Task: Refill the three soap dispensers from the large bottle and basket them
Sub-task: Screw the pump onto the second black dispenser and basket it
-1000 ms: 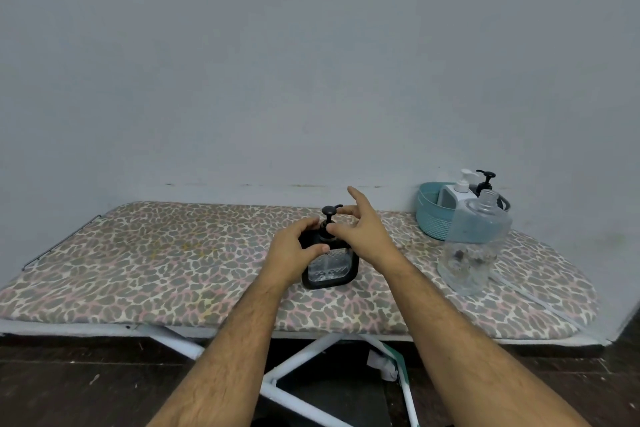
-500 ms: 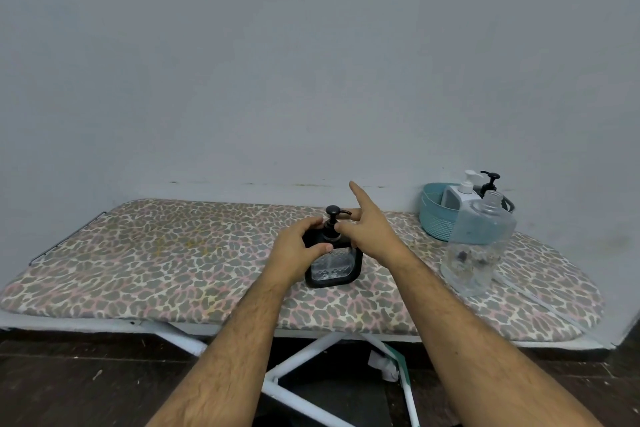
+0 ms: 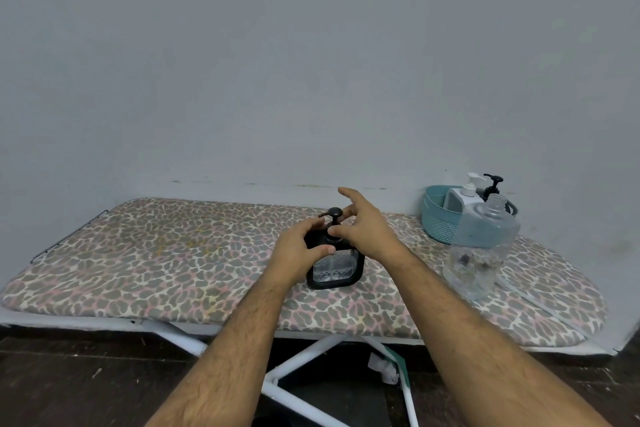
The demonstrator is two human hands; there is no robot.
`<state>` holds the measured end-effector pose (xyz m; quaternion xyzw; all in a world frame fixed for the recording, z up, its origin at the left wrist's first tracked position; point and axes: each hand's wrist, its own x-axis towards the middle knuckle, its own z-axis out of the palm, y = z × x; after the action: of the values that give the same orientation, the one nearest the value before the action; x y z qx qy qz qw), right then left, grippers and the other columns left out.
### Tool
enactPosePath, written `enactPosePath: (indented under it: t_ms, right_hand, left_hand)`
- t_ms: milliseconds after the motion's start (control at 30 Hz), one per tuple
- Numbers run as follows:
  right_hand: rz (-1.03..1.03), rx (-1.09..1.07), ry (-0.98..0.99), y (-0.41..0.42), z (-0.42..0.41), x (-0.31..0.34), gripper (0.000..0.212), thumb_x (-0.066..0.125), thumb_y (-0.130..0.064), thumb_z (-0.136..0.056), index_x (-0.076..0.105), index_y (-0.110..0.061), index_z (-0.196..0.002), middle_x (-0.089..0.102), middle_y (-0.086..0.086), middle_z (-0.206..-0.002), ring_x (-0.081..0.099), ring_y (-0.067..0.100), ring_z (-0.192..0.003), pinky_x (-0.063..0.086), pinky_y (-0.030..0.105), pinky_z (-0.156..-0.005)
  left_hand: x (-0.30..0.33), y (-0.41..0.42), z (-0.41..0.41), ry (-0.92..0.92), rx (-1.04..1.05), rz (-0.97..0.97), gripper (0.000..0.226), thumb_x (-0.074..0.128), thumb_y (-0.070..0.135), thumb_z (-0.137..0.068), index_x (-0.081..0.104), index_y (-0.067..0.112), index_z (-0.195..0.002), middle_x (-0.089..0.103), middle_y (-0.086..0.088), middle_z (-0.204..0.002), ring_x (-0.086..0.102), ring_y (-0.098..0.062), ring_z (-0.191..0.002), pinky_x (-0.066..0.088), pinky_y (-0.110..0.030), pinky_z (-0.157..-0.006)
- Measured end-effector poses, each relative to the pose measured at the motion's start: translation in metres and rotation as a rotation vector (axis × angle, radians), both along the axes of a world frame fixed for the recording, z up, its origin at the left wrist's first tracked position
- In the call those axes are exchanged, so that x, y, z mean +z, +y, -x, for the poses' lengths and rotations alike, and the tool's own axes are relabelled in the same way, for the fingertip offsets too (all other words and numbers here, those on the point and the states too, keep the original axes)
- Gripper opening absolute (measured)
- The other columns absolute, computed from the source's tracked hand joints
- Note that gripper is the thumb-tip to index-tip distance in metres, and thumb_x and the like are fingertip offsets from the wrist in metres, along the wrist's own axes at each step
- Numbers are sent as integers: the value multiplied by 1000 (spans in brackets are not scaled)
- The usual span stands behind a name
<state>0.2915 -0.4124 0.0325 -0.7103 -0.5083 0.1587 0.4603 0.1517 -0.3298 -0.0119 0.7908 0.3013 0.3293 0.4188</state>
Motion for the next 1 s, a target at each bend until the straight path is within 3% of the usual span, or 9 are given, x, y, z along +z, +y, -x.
enactPosePath:
  t_ms: [133,267,433,533,600,733,833,933,1000]
  right_hand:
    - [41,49,-36,-1,0,3,88,77,-20,-82,26,-36,-152,60,-2,-111,60,9,-79,51,31,-79]
    - [23,89,98,-3,-4,4,82,63,0,-85,28,-34,-152,68,-7,-106,64,7,-67,49,21,-56]
    - [11,14,-2,2,-3,0,88,78,-13,-80,30,-30,-151,67,-3,-100,65,14,-90,55,37,-82]
    - [59,60,-25,3,-2,6,87,75,-11,-83,27,-31,-152,61,3,-114,62,13,-71,50,22,-59]
    - [89,112,24,2,-5,7,87,72,-5,-84,26,-31,-153,61,1,-122,60,9,-58,49,20,-54]
    - [87,179,119,4,-17,2,66,68,3,-85,44,-16,-143,70,1,-115,64,11,-65,50,25,-52]
    - [167,206,69,7,-22,3,40,68,-5,-89,60,-11,-128,69,3,-116,53,13,-49,47,25,-50]
    - [179,237,67,6,-25,4,22,68,-5,-89,70,-6,-111,74,5,-95,47,7,-44,42,23,-49]
    - [117,213,139,2,-22,3,22,71,-3,-87,73,-4,-109,74,6,-89,53,1,-45,40,17,-47]
  left_hand:
    - [0,-1,1,6,4,-16,65,81,17,-79,54,16,-138,63,7,-127,56,-8,-116,41,-22,-99]
    - [0,1,0,-1,-6,-6,64,81,15,-79,55,19,-138,65,7,-126,58,-7,-115,42,-22,-100]
    - [0,1,-1,7,-3,3,65,81,16,-79,54,16,-138,65,7,-127,57,-7,-113,42,-23,-99]
    - [0,2,0,5,-12,23,67,81,15,-78,53,15,-139,64,6,-128,57,-6,-111,40,-16,-93]
    - [0,5,1,-1,-21,61,70,83,15,-77,51,14,-139,62,4,-130,57,-9,-115,43,-20,-97]
    - [-1,10,1,31,-8,85,68,86,23,-74,56,15,-134,62,5,-123,60,-14,-113,48,-30,-99]
    - [-3,12,2,26,-8,95,60,86,25,-73,61,18,-127,66,7,-114,63,-11,-106,52,-32,-95]
    - [-6,14,2,24,-2,111,58,87,26,-71,63,20,-123,67,7,-112,64,-11,-106,53,-35,-95]
    - [-7,15,1,25,11,98,60,88,29,-69,63,20,-123,67,7,-113,64,-10,-105,53,-35,-95]
